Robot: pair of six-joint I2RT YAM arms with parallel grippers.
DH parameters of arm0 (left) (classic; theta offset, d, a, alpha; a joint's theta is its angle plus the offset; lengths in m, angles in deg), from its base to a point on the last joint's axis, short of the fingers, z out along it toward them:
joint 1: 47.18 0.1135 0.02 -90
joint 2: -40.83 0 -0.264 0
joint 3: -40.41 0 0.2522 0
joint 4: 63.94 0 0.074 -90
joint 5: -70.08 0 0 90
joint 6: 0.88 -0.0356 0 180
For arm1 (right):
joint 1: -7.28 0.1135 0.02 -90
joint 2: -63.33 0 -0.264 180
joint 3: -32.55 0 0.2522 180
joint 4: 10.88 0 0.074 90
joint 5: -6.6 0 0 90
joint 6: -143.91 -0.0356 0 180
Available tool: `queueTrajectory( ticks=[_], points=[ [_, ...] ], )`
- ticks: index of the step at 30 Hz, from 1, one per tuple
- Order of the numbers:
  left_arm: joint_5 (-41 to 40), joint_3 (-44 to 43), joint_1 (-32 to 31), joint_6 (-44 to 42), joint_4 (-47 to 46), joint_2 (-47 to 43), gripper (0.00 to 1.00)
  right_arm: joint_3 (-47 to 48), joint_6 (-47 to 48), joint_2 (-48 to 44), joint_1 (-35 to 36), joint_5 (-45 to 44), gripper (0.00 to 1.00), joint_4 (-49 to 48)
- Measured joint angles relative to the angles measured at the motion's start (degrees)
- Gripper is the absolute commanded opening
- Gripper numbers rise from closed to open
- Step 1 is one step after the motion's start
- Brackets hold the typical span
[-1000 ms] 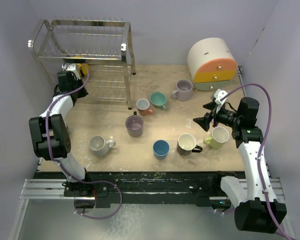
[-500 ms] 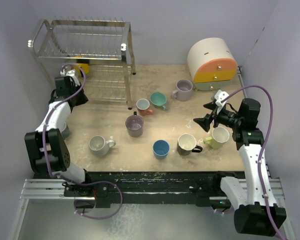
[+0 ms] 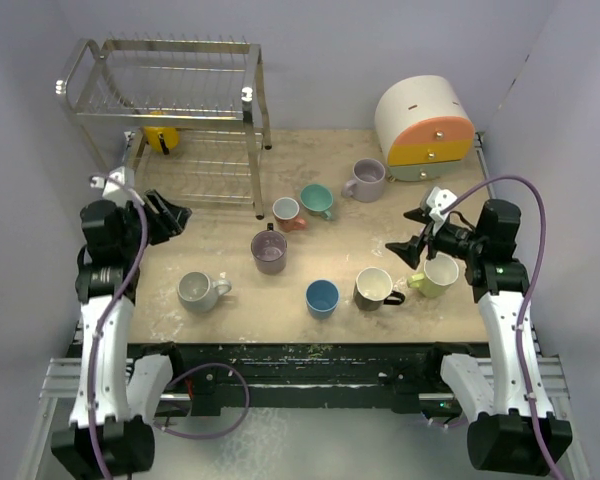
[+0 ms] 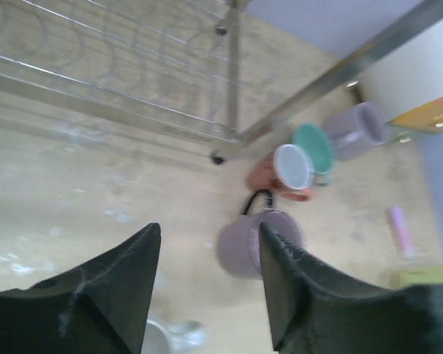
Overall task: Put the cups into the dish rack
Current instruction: Pick up the cup at the center of the board.
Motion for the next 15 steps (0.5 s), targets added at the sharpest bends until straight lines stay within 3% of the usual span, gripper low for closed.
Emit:
queueTrajectory(
  ticks=[2, 6, 12, 15],
  points=[
    [2.0, 1.6, 0.0, 3.3, 0.0, -6.0, 0.81, 0.2, 2.6, 0.6, 0.0, 2.0, 0.83, 2.3],
    [7.7, 5.8, 0.0, 10.7, -1.9, -13.6, 0.82, 3.8, 10.2, 4.8, 0.0, 3.6, 0.76, 10.4],
    [15.2, 8.7, -1.6, 14.9, -0.4, -14.0, 0.82, 16.2, 25.0, 13.8, 0.0, 3.9, 0.72, 26.5],
    [15.1, 8.7, -7.0, 14.8, 1.0, -14.4, 0.82, 18.9, 29.1, 14.6, 0.2, 2.7, 0.73, 31.0]
  ],
)
